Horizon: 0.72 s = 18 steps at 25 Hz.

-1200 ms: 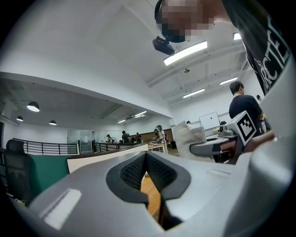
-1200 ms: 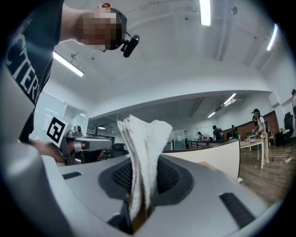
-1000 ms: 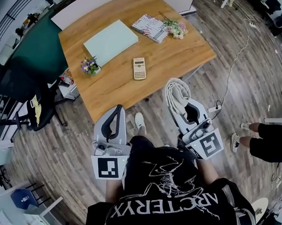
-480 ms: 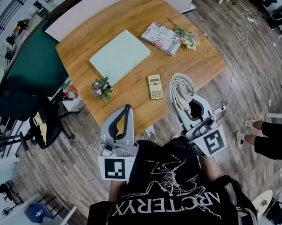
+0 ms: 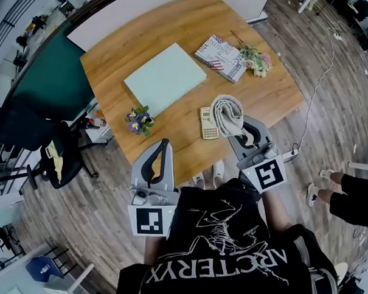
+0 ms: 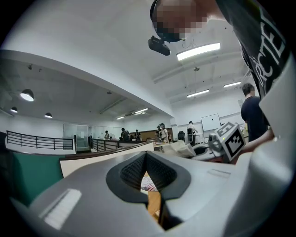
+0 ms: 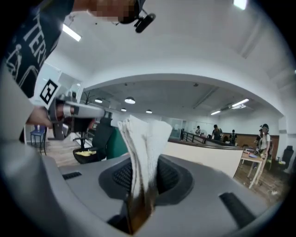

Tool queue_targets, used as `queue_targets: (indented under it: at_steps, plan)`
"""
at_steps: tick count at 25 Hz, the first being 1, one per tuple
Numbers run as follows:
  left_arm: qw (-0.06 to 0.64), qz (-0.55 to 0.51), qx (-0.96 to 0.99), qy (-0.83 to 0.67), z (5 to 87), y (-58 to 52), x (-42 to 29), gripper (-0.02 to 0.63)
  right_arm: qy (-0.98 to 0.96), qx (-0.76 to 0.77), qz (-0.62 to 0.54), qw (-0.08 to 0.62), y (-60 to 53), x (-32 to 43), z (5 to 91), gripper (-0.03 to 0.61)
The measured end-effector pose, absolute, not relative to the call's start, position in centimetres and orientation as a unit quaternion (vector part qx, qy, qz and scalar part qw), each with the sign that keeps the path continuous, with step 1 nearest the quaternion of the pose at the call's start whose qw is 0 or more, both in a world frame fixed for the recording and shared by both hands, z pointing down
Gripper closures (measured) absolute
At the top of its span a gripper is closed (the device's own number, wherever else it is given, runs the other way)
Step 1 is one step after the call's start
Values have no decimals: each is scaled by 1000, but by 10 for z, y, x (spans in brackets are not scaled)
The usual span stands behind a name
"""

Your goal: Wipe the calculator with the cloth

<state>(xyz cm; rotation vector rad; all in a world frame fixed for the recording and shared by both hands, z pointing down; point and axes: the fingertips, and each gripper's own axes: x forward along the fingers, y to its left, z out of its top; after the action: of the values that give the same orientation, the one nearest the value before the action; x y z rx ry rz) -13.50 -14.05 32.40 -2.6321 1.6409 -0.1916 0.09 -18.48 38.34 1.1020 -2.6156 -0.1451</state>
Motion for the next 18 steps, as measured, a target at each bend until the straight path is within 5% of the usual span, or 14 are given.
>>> queue_targets:
  at_steps: [9,18]
  plan:
    - [13,-67,-812,580,321,-135,-147,604,-881,215,-93,410,-258,-30,559,485]
    - [17,-89,-775,626,324,-119,-174,604,-811,91,-106,568,-284,-46,700,485]
